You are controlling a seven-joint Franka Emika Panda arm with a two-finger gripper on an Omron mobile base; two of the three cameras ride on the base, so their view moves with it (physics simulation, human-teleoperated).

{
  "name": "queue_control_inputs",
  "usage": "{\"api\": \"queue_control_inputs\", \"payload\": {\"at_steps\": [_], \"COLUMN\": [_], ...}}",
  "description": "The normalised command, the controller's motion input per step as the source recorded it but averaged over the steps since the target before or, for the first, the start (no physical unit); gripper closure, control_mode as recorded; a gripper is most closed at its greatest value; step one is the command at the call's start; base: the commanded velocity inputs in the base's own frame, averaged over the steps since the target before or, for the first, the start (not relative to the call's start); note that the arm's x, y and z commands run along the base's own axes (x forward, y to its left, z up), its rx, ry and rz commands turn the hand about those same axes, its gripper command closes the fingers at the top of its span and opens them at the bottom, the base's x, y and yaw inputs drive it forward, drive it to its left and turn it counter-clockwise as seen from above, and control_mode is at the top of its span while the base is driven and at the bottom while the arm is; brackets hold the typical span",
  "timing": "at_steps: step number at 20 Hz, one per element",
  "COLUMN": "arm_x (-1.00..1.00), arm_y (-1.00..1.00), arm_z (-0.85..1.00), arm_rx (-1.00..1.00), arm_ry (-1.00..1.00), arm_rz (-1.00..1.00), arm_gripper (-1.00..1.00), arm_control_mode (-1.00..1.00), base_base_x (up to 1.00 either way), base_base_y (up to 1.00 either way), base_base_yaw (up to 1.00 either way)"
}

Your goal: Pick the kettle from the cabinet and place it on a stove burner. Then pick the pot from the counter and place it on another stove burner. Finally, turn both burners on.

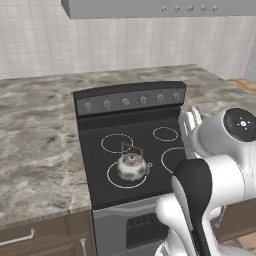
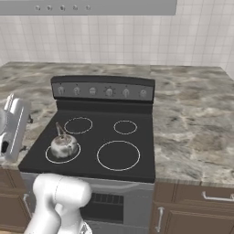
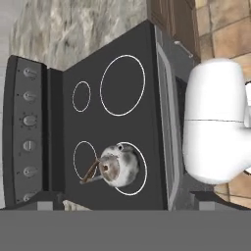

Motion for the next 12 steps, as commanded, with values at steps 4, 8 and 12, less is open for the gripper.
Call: {"api": "queue_control_inputs", "payload": {"at_steps": [4,8,12], "arm_x": [0.00,0.00,0.00], "arm_y": [0.00,0.00,0.00], "arm_z": [0.00,0.00,0.00], "arm_rx": [0.00,0.00,0.00], "arm_ry": [0.00,0.00,0.00], "arm_rz": [0.00,0.00,0.00], "arm_gripper": [-1.00,-1.00,-1.00], "arm_control_mode": [1.00,1.00,1.00], "base_base_x": [-0.85,-0.78,-0.61], "base_base_y": [0.00,-0.03,-0.09], "base_base_yaw": [-0.10,-0.16,-0.26]}}
